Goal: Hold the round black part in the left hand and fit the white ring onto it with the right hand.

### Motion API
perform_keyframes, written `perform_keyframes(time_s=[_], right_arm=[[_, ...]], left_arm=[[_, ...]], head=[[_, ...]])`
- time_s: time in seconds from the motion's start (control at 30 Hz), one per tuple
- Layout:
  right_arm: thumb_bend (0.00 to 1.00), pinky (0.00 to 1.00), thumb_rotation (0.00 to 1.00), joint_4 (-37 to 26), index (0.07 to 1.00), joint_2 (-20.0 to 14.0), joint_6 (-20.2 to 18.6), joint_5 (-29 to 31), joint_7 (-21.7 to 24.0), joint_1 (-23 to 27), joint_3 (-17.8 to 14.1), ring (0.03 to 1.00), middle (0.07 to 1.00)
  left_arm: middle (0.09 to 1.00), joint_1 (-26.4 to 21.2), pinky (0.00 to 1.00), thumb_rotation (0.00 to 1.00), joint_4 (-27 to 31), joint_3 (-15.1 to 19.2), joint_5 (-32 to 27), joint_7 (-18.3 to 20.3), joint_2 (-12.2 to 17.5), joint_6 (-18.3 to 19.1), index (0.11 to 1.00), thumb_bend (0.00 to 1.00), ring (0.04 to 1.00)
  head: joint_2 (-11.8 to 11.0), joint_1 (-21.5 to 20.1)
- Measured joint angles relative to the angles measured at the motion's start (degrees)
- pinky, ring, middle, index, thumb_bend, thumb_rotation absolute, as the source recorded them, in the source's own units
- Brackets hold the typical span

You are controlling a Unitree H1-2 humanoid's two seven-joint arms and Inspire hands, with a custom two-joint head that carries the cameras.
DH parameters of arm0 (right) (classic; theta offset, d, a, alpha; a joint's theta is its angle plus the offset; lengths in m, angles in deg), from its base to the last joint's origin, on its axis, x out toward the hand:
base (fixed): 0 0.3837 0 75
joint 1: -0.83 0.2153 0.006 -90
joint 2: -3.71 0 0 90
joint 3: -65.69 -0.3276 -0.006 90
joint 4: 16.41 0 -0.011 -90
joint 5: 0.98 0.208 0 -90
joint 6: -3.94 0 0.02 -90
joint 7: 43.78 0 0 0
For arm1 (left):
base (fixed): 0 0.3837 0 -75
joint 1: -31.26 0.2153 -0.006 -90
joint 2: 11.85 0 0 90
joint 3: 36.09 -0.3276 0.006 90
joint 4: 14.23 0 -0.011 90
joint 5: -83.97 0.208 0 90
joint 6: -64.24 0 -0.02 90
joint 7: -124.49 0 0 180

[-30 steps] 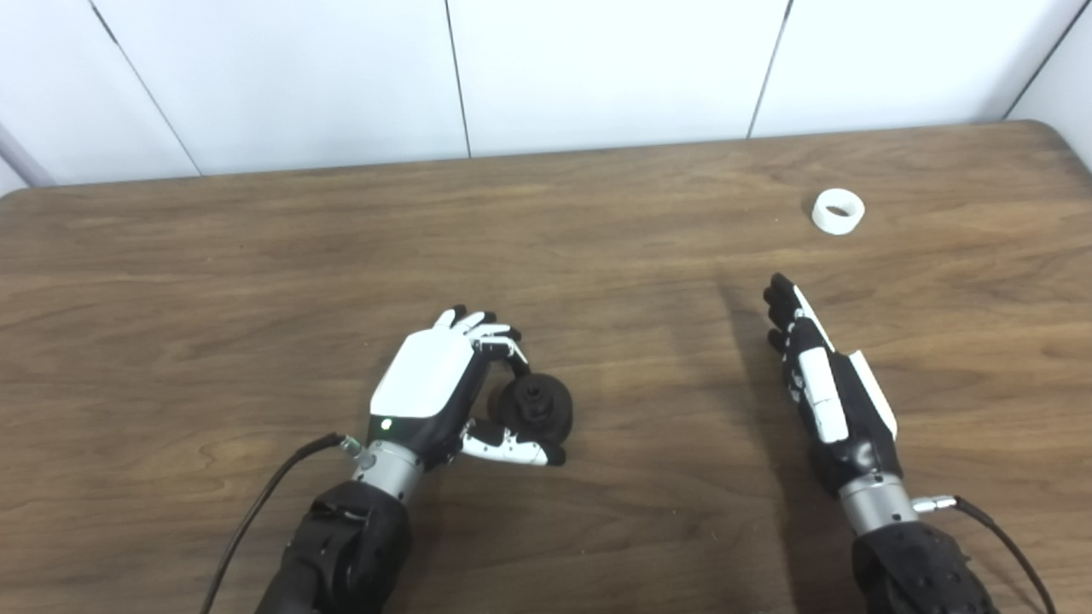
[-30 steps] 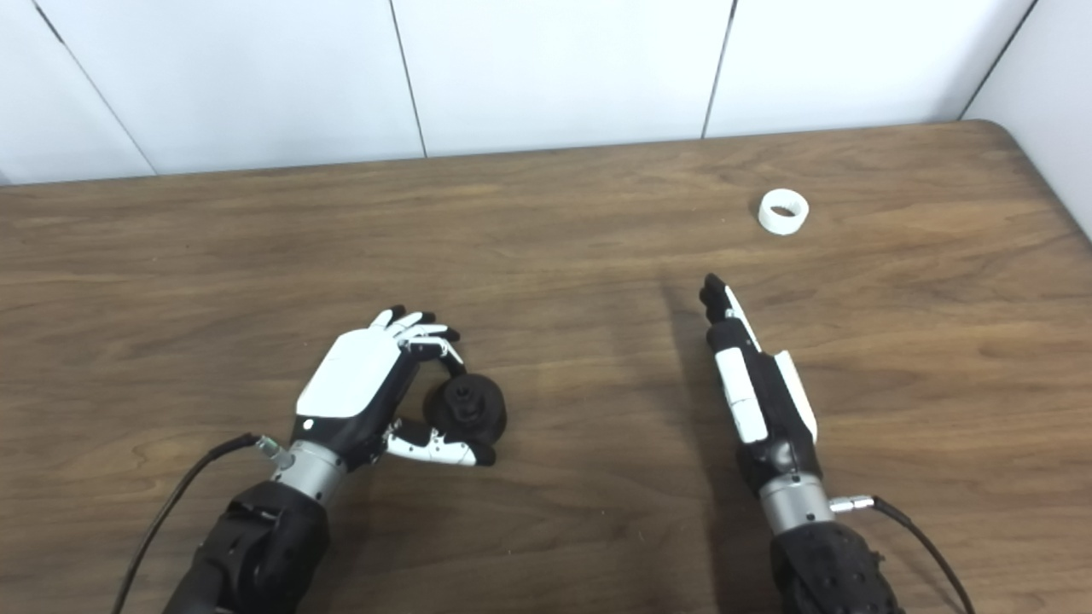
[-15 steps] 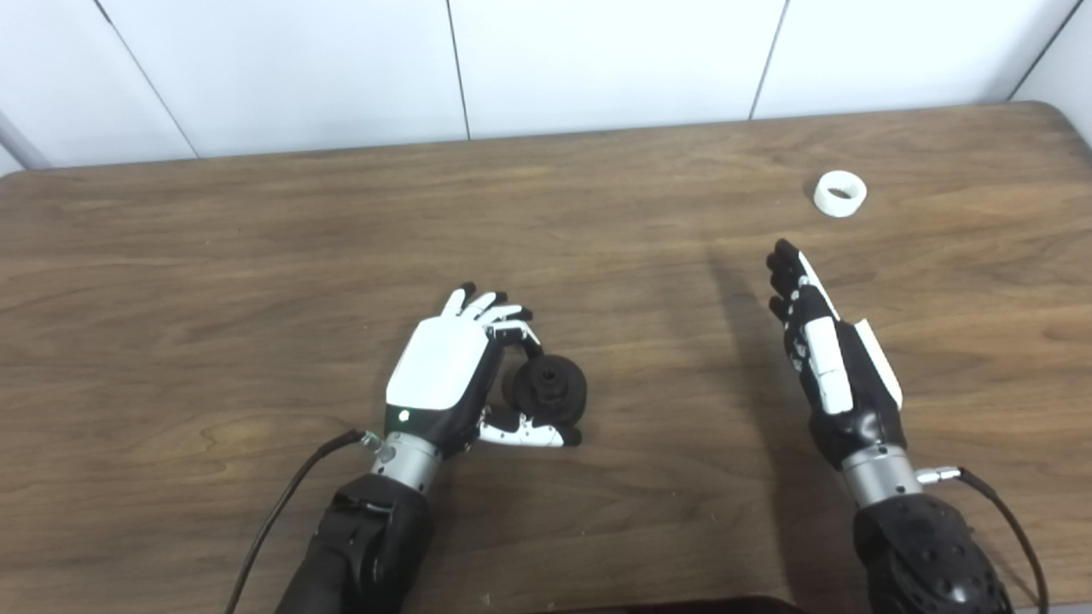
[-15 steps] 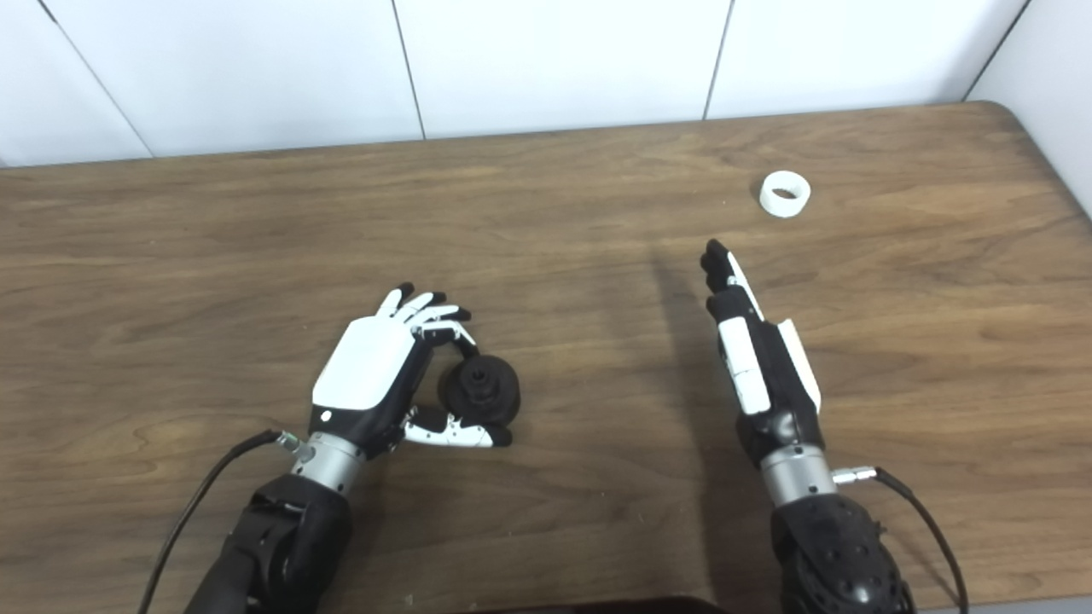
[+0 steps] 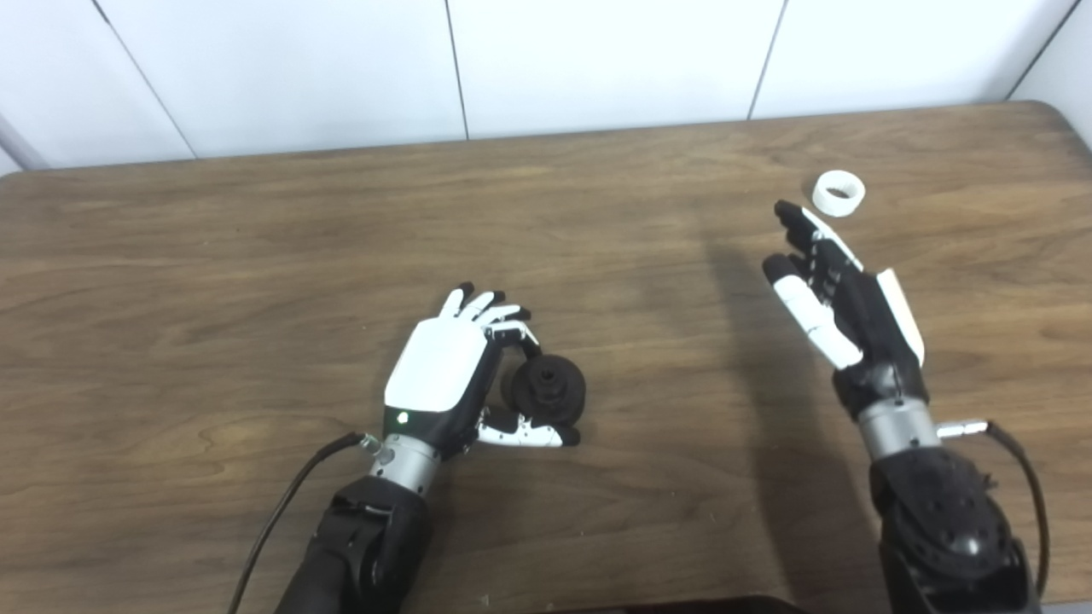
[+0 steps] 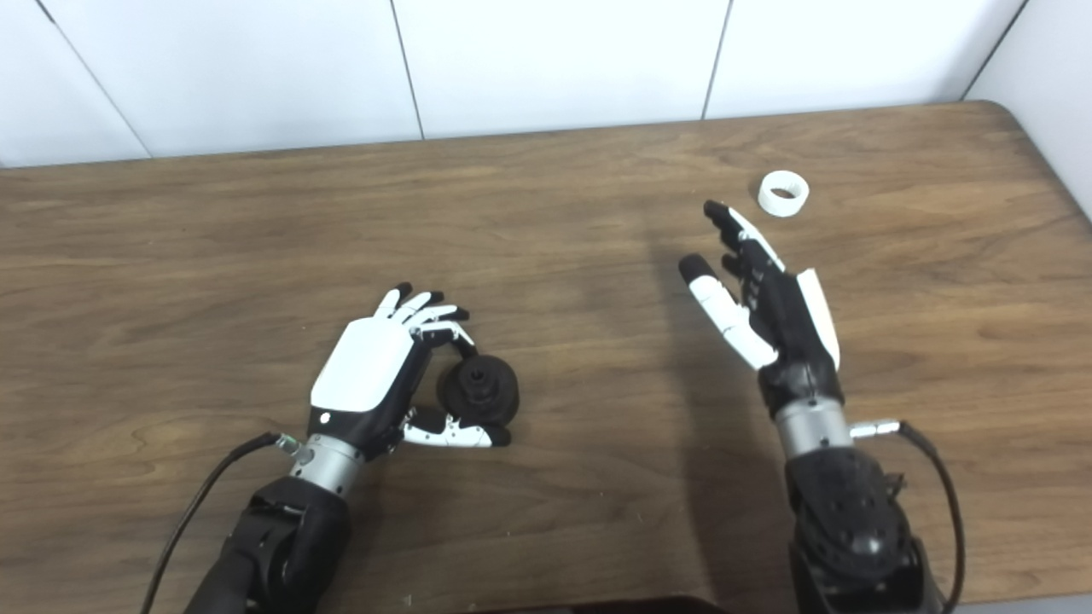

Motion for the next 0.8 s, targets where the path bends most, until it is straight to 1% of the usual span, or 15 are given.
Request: perform_keyframes(time_s=[0.03,0.17,0.23,0.3,0.37,0.43,0.5,0.57,0.63,0.67,0.7,0.73,0.8], right_arm=[[0.56,0.89,0.57,-0.2,0.822,-0.7,-1.0,-1.0,0.1,0.9,-0.2,0.905,0.888],[0.61,0.89,0.47,-0.5,0.789,-3.8,-3.9,-6.1,0.7,4.4,-0.9,0.897,0.87],[0.64,0.9,0.44,-0.5,0.774,-5.1,-4.7,-8.1,1.4,5.7,-0.9,0.901,0.871],[0.68,0.92,0.45,-0.3,0.763,-6.8,-4.9,-11.7,2.2,7.0,-0.6,0.904,0.874],[0.7,0.92,0.4,0.5,0.758,-8.8,-4.9,-15.4,3.2,8.3,0.1,0.917,0.879],[0.7,0.94,0.36,1.6,0.76,-10.8,-4.9,-18.4,4.3,9.6,0.5,0.941,0.892],[0.7,0.96,0.32,2.6,0.761,-12.0,-4.9,-20.0,5.2,10.8,0.5,0.968,0.912],[0.71,0.97,0.3,4.0,0.762,-12.6,-4.9,-21.4,6.4,12.2,0.6,0.987,0.928],[0.71,0.99,0.28,5.8,0.761,-13.4,-4.9,-23.1,7.4,13.6,0.6,0.996,0.935],[0.72,1.0,0.27,6.6,0.759,-13.8,-4.9,-23.6,7.8,14.3,0.5,0.997,0.935],[0.72,1.0,0.26,7.4,0.759,-14.2,-4.9,-24.1,8.2,15.0,0.4,0.998,0.937],[0.73,1.0,0.25,8.6,0.758,-14.7,-4.9,-24.4,8.6,15.8,0.4,0.998,0.937],[0.74,1.0,0.22,10.9,0.762,-15.6,-4.9,-24.7,9.0,17.2,0.2,1.0,0.94]], left_arm=[[0.812,0.0,1.0,0.05,0.0,0.0,0.0,0.2,0.0,0.0,0.486,0.52,0.91],[0.811,-0.1,0.99,0.05,0.1,0.2,-0.1,0.9,0.1,0.2,0.486,0.52,0.909],[0.808,-0.1,0.98,0.05,0.1,0.2,-0.2,1.0,0.2,0.1,0.486,0.52,0.906],[0.811,0.0,0.98,0.05,0.1,0.3,-0.3,1.0,0.5,0.1,0.486,0.52,0.906],[0.815,0.0,0.99,0.05,0.2,0.5,-0.6,1.2,0.8,0.0,0.486,0.52,0.909],[0.815,0.0,0.99,0.05,0.3,0.6,-1.4,1.4,1.1,-0.3,0.487,0.52,0.91],[0.815,0.0,0.99,0.05,0.3,0.8,-1.7,1.4,1.6,-1.0,0.486,0.52,0.909],[0.816,0.1,1.0,0.05,0.2,1.1,-2.1,1.4,1.9,-1.6,0.486,0.52,0.91],[0.816,0.1,1.0,0.06,0.2,1.4,-2.4,1.4,2.2,-1.9,0.486,0.52,0.91],[0.816,0.1,0.99,0.06,0.2,1.5,-2.5,1.4,2.4,-2.1,0.486,0.52,0.909],[0.815,0.2,0.99,0.05,0.2,1.7,-2.6,1.3,2.5,-2.2,0.486,0.52,0.909],[0.814,0.2,0.99,0.06,0.2,1.9,-2.7,1.3,2.7,-2.4,0.486,0.52,0.909],[0.813,0.2,1.0,0.06,0.2,2.2,-3.2,1.3,3.3,-3.0,0.486,0.52,0.909]], head=[[-0.4,-0.4],[-0.8,-1.4],[-1.0,-2.1],[-1.1,-3.1],[-1.0,-4.9],[-1.1,-5.3],[-1.1,-6.8],[-1.1,-6.8],[-1.5,-8.5],[-1.5,-8.5],[-1.6,-10.5],[-1.7,-10.6],[-1.8,-12.0]])
